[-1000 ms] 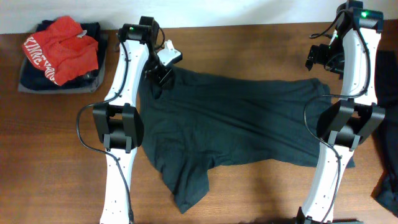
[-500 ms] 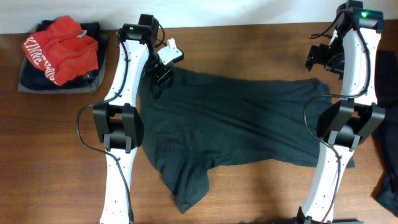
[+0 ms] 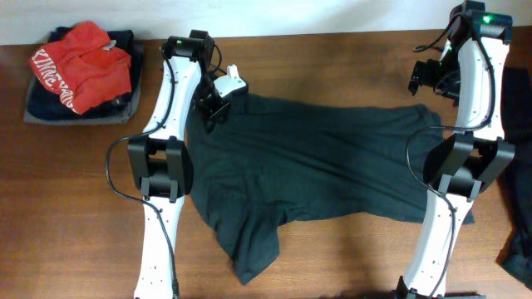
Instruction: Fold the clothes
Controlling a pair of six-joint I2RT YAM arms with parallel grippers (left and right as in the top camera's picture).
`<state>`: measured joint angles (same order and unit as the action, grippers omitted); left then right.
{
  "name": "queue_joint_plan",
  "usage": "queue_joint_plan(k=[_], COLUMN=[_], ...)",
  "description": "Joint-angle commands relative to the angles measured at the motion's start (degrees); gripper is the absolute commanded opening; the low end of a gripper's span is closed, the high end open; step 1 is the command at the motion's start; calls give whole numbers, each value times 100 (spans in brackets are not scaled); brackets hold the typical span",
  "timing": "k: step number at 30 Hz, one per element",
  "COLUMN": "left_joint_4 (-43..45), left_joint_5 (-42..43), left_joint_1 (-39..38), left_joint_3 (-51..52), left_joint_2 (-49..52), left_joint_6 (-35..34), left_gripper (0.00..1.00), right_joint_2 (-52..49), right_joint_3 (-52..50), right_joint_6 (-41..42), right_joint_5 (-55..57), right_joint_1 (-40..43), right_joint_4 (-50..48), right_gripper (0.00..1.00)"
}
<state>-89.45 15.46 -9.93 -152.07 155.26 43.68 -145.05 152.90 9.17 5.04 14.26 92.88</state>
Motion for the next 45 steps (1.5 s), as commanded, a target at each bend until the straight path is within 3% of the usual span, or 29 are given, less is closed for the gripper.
queue_joint_plan(k=[1, 5, 9, 16, 18, 23, 25, 27, 29, 32, 35, 42, 45], left_joint_4=[-302, -732, -728, -730, -730, -730, -730, -730, -730, -730, -730, -299, 254], left_joint_5=[417, 922, 1419, 1471, 1250, -511, -697, -695, -693, -695, -752, -1088, -1034], left_joint_1=[20, 20, 13, -20, -20, -17, 0, 4, 2, -17, -42, -50, -61], left_joint_3=[-4, -76, -105, -105, -103, -101, -96, -83, -17, 162, 490, 992, 990], left_joint_2=[52, 50, -42, -411, -605, -970, -1025, -1032, -1032, -1032, -1032, -1032, -1032], left_joint_6=[52, 55, -391, -1248, -1340, -1912, -1969, -2035, -2166, -2184, -2179, -2194, -2830], left_gripper=[1, 1, 0, 1, 0, 0, 1, 19, 52, 63, 83, 87, 87], right_joint_2=[-31, -31, -31, -31, -31, -31, -31, -31, -31, -31, -31, -31, -31], right_joint_3=[-2, -2, -2, -2, -2, -2, -2, -2, -2, 0, 0, 0, 0], right_joint_6=[9, 11, 11, 11, 11, 9, 9, 9, 11, 11, 9, 7, 9], right_joint_5=[-13, -13, -66, -76, -76, -74, -76, -76, -76, -120, -492, -957, -957], right_joint_1=[0, 0, 0, 0, 0, 0, 0, 0, 2, 0, 0, 0, 0], right_joint_4=[-7, -17, -50, 98, 114, 199, 262, 328, 413, 446, 446, 326, 74], right_gripper=[99, 99, 99, 99, 99, 99, 99, 99, 99, 99, 99, 99, 100])
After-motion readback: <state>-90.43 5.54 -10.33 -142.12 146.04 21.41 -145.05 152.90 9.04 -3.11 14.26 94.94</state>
